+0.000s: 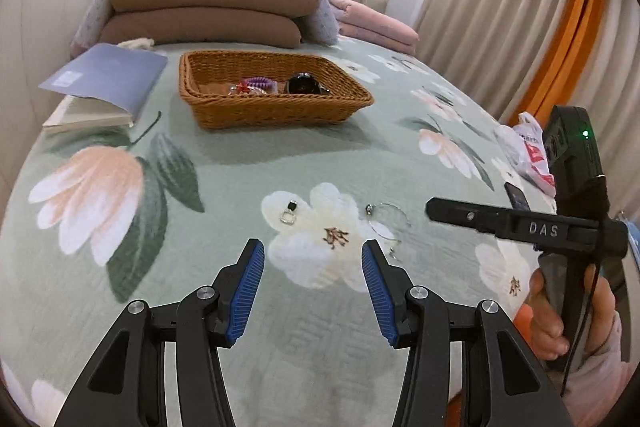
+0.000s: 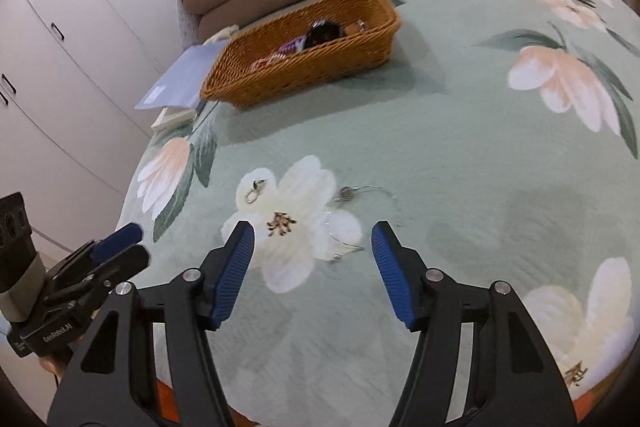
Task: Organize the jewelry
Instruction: 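Grasp the purple-stone hoop earring with the right tool while the left tool grasps the square earring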
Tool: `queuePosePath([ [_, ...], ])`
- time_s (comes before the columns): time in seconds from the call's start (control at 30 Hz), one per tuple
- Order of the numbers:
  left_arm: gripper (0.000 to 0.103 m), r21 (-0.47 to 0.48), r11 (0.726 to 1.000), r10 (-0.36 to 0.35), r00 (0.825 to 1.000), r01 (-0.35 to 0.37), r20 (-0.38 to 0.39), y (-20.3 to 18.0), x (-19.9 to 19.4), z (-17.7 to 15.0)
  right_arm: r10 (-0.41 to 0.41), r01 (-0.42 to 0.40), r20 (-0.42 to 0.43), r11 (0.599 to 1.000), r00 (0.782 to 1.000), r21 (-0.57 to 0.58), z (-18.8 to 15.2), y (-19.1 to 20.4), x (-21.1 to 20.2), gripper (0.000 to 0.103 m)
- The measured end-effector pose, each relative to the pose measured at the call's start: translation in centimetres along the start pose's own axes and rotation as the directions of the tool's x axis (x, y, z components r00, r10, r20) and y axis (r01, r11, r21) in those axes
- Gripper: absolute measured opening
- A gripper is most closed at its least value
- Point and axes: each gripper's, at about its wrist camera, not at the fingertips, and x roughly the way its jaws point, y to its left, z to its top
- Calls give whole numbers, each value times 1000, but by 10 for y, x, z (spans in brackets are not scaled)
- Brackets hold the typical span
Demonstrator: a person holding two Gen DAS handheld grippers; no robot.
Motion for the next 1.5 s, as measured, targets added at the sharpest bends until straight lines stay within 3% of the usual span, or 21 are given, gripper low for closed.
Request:
queuePosePath([
  [0.13,52,-7,1000,-26,999,26,-35,7,29,5,-42,43,-39,999,998,22,7,0,28,59],
  [0.27,50,21,999,-26,996,27,-81,10,58,8,-12,21,-78,993,997,117,11,-22,57,48],
  [0.43,50,74,997,-12,994,20,-113,11,77,13,-60,64,-34,990,998,126,6,-29,72,46],
  [0.53,49,91,996,1,992,11,-130,11,90,16,-149,148,10,986,989,76,3,-15,80,46],
  [0.6,39,103,995,20,989,-5,-144,11,101,19,-206,205,37,978,978,37,1,-6,84,43],
  [0.67,25,102,995,31,985,-13,-171,13,113,21,-255,256,51,966,966,-19,0,2,91,35],
  [0.73,24,107,994,37,986,-20,-162,12,116,24,-282,286,57,956,958,-68,0,4,93,31],
  [0.87,24,129,991,46,983,-24,-176,7,126,30,-266,270,44,951,963,-152,0,-1,91,22],
  [1.13,24,172,984,84,983,-56,-162,-1,131,28,-140,146,45,956,989,-255,-16,-22,68,25],
  [1.33,24,162,986,73,985,-47,-154,2,129,27,-160,160,19,969,987,-186,-9,-16,75,25],
  [1.43,22,162,985,76,986,-51,-150,1,130,27,-215,218,36,955,976,-201,-8,-5,84,25],
  [1.5,15,165,985,84,986,-59,-147,1,129,26,-252,258,56,939,966,-226,-10,1,87,24],
])
